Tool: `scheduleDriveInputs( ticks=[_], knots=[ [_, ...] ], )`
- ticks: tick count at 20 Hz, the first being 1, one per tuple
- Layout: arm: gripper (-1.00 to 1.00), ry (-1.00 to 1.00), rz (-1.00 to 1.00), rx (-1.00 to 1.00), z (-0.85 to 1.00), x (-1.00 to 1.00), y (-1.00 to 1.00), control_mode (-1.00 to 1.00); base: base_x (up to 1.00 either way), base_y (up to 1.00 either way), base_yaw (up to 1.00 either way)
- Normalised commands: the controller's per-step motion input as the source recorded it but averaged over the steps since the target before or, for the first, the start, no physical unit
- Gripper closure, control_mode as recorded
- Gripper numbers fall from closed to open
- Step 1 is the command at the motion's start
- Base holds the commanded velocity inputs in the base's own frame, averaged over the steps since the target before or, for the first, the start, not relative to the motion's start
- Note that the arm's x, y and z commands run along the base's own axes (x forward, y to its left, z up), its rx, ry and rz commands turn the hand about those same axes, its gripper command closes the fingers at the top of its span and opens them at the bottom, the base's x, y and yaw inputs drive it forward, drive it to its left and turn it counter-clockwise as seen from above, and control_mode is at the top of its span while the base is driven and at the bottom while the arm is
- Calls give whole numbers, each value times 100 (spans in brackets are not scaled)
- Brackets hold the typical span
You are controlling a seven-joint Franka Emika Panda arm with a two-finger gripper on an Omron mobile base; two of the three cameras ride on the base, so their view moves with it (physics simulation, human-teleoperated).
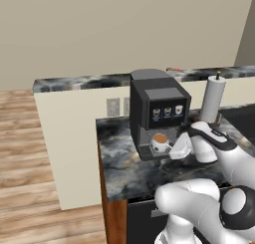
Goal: Pick up the brewed coffee from the coffee machine and place it next to the breakfast plate on the dining counter.
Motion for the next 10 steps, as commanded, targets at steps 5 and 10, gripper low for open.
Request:
scheduleDriveInputs(
  ticks=[5, 10],
  knots=[
    [-100, 0, 0, 0, -28, 13, 4, -100, 0, 0, 0],
    [-100, 0, 0, 0, -20, 15, 1, -100, 0, 0, 0]
  ],
)
